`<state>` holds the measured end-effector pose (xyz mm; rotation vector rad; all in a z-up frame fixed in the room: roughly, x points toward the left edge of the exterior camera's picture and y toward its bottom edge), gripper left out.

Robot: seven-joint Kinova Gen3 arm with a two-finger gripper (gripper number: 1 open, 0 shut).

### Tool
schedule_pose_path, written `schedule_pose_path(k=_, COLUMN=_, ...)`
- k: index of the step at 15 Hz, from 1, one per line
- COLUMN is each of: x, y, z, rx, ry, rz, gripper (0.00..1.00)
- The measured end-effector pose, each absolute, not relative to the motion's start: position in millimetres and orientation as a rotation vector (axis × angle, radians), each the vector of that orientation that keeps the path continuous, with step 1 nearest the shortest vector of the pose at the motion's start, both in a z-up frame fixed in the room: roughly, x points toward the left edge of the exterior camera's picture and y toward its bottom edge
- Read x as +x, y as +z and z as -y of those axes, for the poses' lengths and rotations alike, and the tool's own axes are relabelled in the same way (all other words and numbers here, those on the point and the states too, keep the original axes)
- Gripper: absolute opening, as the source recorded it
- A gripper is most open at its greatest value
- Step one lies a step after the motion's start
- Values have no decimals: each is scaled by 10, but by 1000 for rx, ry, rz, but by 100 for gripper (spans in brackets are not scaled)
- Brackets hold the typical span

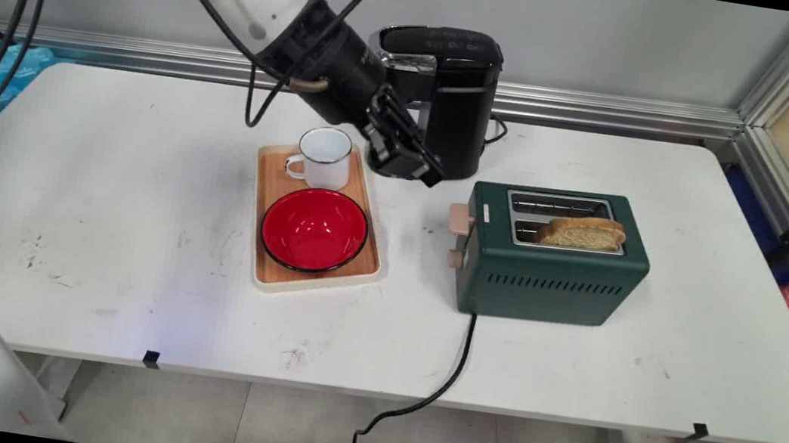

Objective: Press the toaster switch

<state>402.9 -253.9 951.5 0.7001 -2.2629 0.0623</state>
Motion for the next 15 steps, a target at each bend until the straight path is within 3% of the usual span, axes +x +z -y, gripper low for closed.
schedule_pose_path(k=15, x=3749, y=9077, z=3028, rx=489, ry=36, rz=2433, gripper=0)
